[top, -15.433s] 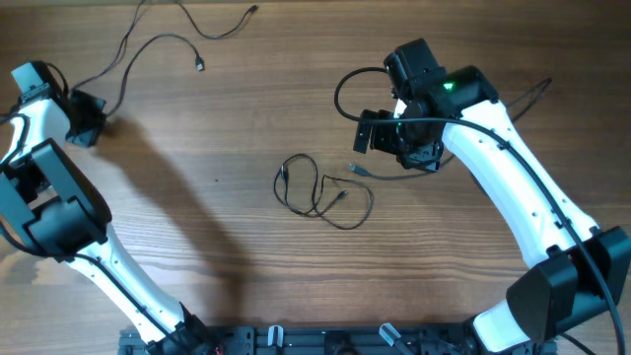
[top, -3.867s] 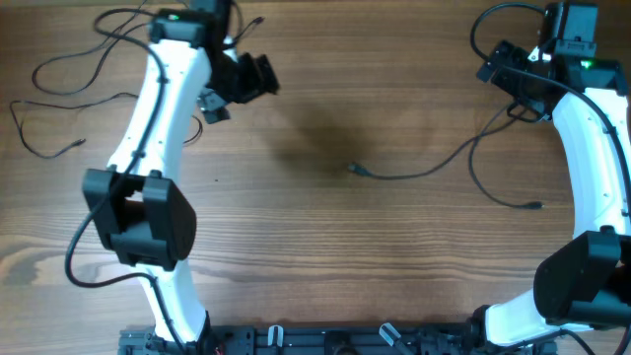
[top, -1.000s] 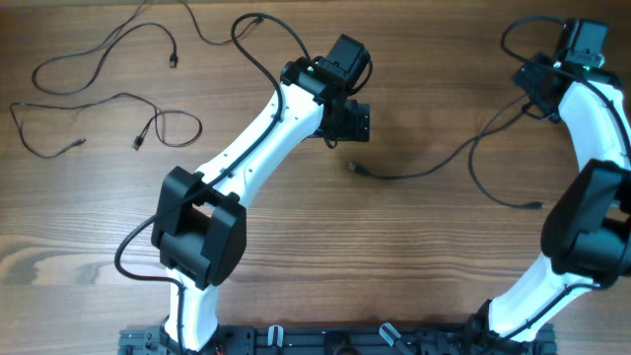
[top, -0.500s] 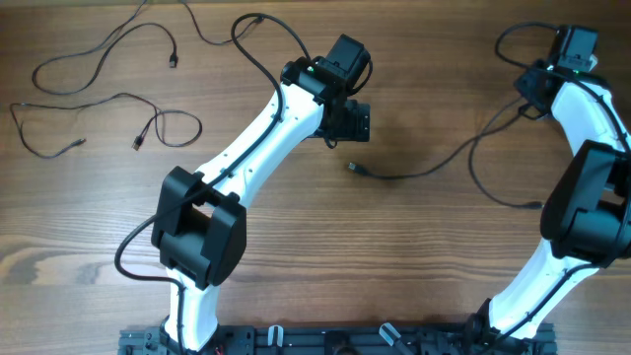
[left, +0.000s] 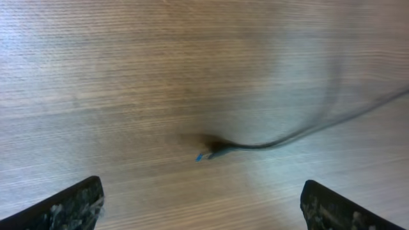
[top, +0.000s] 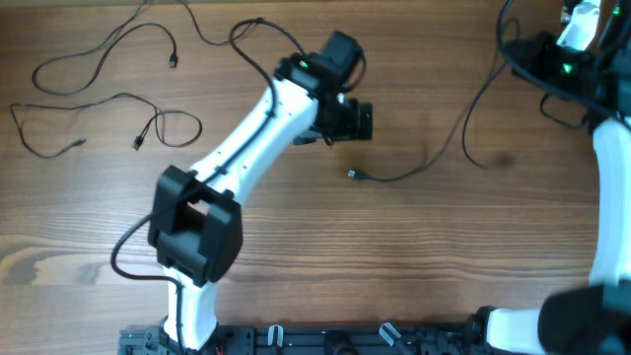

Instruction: Untangle cables

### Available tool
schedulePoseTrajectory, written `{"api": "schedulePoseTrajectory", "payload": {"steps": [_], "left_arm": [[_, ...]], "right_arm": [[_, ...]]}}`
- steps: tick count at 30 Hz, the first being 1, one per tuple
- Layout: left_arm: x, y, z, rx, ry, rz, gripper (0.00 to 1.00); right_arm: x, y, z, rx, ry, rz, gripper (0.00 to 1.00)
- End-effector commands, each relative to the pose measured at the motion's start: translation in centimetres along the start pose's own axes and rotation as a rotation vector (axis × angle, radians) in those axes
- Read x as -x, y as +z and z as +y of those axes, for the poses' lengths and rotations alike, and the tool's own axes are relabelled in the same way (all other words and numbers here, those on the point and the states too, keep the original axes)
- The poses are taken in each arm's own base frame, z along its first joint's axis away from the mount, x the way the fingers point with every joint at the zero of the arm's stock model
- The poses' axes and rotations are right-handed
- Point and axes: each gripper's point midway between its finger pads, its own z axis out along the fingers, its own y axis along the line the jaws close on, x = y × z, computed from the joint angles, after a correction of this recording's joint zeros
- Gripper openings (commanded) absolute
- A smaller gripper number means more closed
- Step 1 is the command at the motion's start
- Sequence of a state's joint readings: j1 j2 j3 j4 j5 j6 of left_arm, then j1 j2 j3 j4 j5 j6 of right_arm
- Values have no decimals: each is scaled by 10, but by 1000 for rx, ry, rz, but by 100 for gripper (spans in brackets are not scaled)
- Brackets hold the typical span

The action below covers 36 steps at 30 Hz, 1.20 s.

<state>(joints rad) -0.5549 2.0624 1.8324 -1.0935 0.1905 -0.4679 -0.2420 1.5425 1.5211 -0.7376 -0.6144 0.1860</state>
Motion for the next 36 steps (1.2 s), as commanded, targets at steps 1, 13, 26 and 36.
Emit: {"api": "schedulePoseTrajectory", "payload": {"steps": [1,13,26,36], "left_arm": [[33,-93,-7,-378,-142,-42,100],[14,-228,-11,-985,-558,310,100],[11,-217,-20,-933,-554,304,67],[26,-203,-10,-844,-650,235,31]], "right_arm": [[-31,-12,65,218,-228,86,4],[-125,18,231,599,-572,229,4],[-123,23,242,569,-536,207,4],[-131,22,251,587,-552,220,4]]}}
